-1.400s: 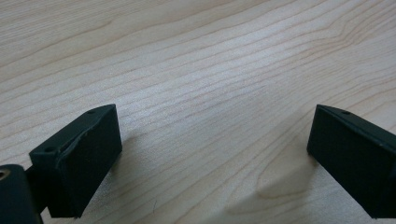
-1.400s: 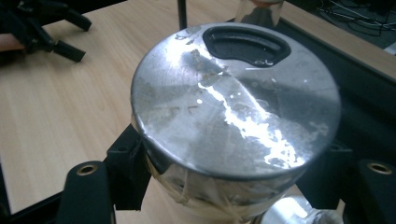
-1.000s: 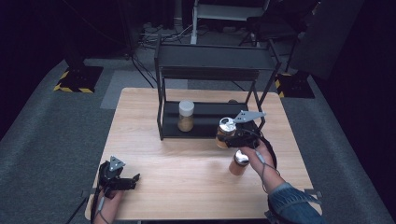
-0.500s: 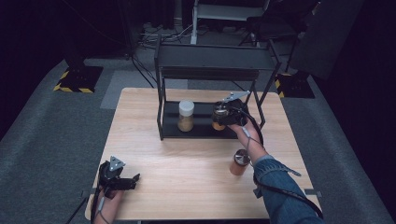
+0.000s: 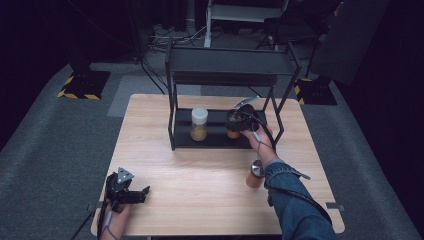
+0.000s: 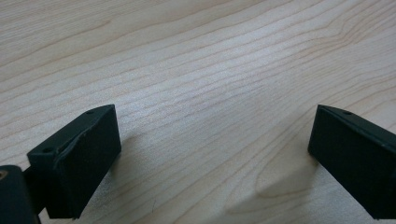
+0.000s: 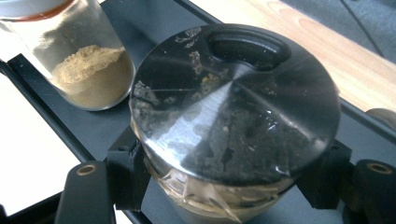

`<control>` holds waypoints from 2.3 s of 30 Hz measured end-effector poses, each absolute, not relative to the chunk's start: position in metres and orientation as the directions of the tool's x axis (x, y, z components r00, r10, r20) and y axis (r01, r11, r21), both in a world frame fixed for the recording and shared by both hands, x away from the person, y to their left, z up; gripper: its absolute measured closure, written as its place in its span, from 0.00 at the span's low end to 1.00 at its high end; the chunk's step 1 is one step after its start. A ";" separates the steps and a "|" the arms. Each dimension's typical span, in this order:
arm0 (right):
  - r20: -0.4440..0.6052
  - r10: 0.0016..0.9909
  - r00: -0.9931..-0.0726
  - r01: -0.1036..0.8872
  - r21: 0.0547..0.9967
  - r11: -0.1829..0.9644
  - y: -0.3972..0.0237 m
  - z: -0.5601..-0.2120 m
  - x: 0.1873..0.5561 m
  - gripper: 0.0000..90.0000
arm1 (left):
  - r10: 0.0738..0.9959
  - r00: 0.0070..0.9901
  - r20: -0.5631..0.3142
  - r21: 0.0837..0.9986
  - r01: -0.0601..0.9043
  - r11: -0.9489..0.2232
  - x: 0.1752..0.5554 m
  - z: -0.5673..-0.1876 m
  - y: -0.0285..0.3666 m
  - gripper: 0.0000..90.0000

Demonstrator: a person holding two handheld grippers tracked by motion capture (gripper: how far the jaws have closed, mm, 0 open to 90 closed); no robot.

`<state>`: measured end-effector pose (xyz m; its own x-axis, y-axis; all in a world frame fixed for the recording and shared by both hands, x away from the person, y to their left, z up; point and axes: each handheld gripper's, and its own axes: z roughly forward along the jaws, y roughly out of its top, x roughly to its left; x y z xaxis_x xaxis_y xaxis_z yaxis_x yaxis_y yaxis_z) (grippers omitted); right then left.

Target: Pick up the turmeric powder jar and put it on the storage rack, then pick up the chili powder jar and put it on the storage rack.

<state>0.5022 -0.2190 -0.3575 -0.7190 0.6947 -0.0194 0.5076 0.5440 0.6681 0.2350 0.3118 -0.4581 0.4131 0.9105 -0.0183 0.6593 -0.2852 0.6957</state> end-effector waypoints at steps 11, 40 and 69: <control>0.004 0.682 -0.732 0.530 0.632 0.566 -0.215 -0.366 0.512 0.34 | 0.911 0.413 -0.018 0.696 0.659 -0.285 0.235 -0.458 0.312 0.03; -0.010 0.677 -0.736 0.430 0.766 0.479 -0.288 -0.314 0.377 0.07 | 0.911 0.413 -0.018 0.695 0.660 -0.285 0.235 -0.458 0.312 0.03; 0.009 0.696 -0.718 0.435 0.786 0.439 -0.330 -0.354 0.286 0.05 | 0.914 0.406 -0.017 0.694 0.663 -0.281 0.236 -0.458 0.310 0.02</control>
